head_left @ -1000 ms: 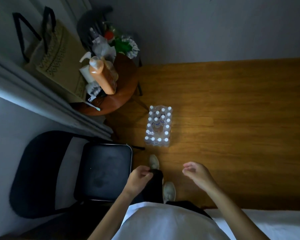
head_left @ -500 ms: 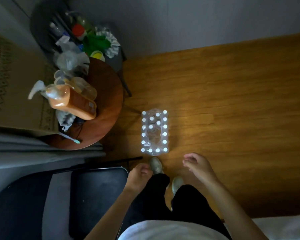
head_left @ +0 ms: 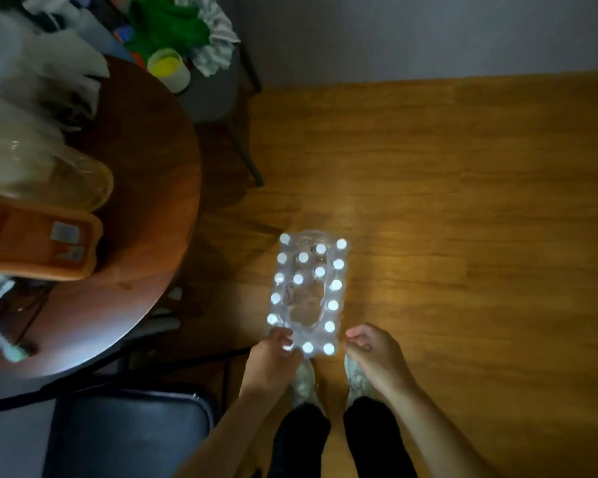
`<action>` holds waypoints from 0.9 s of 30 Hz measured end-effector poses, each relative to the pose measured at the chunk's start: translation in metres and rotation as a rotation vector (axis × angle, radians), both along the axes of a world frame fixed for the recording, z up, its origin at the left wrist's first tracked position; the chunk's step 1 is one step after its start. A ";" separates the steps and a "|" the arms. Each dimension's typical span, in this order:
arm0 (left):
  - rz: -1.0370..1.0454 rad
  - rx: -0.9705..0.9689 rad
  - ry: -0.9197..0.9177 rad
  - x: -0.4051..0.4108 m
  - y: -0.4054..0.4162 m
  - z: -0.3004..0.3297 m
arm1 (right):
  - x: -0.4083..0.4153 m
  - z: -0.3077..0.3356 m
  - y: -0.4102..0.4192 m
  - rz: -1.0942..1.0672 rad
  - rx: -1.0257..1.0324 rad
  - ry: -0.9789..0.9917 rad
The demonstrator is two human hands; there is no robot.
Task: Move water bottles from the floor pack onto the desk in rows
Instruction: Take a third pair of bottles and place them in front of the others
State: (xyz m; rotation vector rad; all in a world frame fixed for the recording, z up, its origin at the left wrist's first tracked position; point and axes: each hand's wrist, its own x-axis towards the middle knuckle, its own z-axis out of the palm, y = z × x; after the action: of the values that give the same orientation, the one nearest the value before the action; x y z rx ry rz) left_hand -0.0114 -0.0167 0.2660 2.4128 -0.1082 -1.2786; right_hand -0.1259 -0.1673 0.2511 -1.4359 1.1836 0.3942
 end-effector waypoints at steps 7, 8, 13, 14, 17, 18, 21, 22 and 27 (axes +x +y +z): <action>0.047 0.025 -0.018 0.017 -0.027 -0.130 | 0.039 -0.131 -0.029 0.212 -0.018 0.065; 0.043 0.027 -0.029 0.020 -0.029 -0.147 | 0.044 -0.148 -0.031 0.240 -0.030 0.071; -0.036 0.072 -0.086 0.042 -0.041 -0.225 | 0.079 -0.226 -0.035 0.380 -0.156 0.064; -0.049 0.082 -0.106 0.046 -0.044 -0.239 | 0.086 -0.238 -0.034 0.396 -0.175 0.051; -0.045 0.076 -0.191 0.059 -0.052 -0.276 | 0.105 -0.271 -0.028 0.495 -0.300 -0.015; -0.059 0.079 -0.221 0.063 -0.056 -0.286 | 0.110 -0.278 -0.026 0.552 -0.365 -0.030; -0.113 0.080 -0.275 0.070 -0.066 -0.313 | 0.122 -0.291 -0.024 0.655 -0.519 -0.034; -0.129 0.072 -0.287 0.071 -0.069 -0.321 | 0.124 -0.295 -0.025 0.671 -0.555 -0.028; -0.269 0.081 -0.400 0.072 -0.076 -0.349 | 0.136 -0.315 -0.032 0.736 -0.640 0.027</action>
State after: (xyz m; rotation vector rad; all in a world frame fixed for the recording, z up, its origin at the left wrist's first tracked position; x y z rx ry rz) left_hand 0.0604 -0.0931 -0.0835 2.7673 -0.5186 -0.8956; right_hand 0.0102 -0.1992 -0.0637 -2.4359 0.7845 0.5605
